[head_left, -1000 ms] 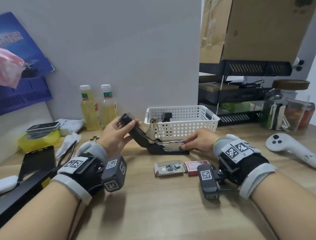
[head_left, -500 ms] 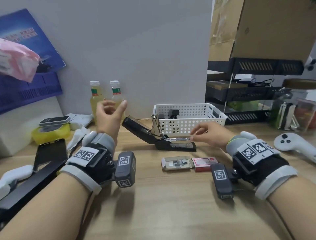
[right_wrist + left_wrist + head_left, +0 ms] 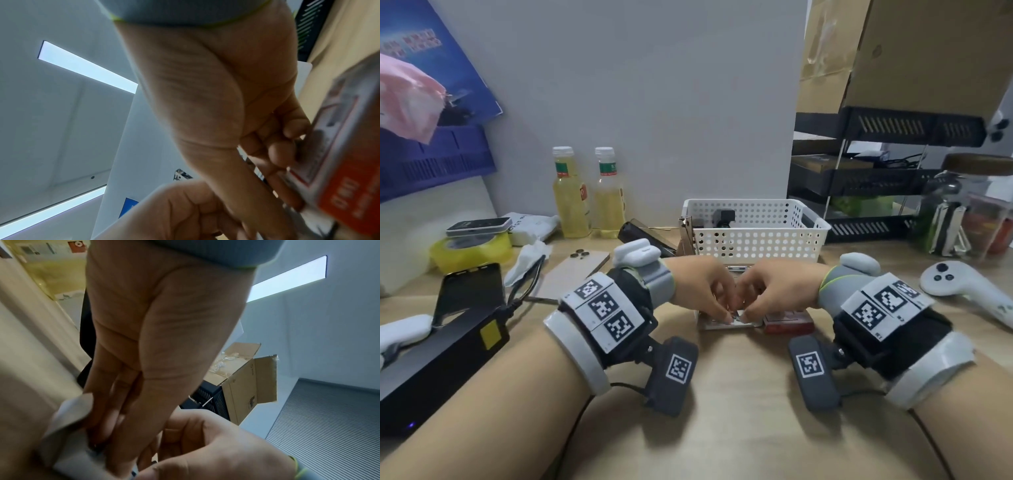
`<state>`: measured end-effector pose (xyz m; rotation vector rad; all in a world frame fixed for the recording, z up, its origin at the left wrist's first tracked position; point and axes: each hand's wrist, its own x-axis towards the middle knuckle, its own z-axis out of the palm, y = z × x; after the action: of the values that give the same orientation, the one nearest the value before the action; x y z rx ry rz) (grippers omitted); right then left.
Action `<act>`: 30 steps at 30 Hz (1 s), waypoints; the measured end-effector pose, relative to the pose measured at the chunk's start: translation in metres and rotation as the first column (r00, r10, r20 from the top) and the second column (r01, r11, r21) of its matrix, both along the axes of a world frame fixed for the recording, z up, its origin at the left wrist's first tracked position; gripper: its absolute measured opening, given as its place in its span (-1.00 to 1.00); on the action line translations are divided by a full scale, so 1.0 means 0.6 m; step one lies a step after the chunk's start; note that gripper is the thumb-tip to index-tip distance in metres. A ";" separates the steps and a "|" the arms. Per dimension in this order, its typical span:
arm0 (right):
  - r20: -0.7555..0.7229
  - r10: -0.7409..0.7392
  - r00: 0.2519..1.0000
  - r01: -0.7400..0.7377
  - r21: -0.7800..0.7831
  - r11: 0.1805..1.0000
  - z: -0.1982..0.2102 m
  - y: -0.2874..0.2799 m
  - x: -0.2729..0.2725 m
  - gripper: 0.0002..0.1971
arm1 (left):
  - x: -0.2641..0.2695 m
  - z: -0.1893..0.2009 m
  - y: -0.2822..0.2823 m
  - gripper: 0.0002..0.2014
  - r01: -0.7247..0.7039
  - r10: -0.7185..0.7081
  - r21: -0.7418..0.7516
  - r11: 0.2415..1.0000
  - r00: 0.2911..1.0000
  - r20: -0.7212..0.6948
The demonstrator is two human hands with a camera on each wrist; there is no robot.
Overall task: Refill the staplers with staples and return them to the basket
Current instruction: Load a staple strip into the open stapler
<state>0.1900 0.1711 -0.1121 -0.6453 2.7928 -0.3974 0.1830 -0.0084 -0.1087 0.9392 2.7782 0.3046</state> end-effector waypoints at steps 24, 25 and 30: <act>0.050 -0.062 0.997 0.079 -0.665 0.742 -0.025 0.016 -0.035 -0.93 | -0.020 -0.018 -0.024 -0.90 -0.315 0.083 0.611 0.727 0.922 0.377; 0.037 -0.078 0.996 0.081 -0.717 0.693 -0.025 0.015 -0.036 -0.94 | -0.022 -0.021 -0.027 -0.91 -0.350 0.034 0.680 0.644 0.902 0.431; 0.015 -0.122 0.992 0.074 -0.865 0.496 -0.023 -0.002 -0.033 -0.87 | -0.025 -0.031 -0.019 -0.83 -0.536 -0.253 0.808 0.245 0.769 0.587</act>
<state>0.1701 0.1699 -0.1258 -0.6490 2.4906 -1.9184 0.1678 -0.0199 -0.1276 0.4559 1.7364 2.1435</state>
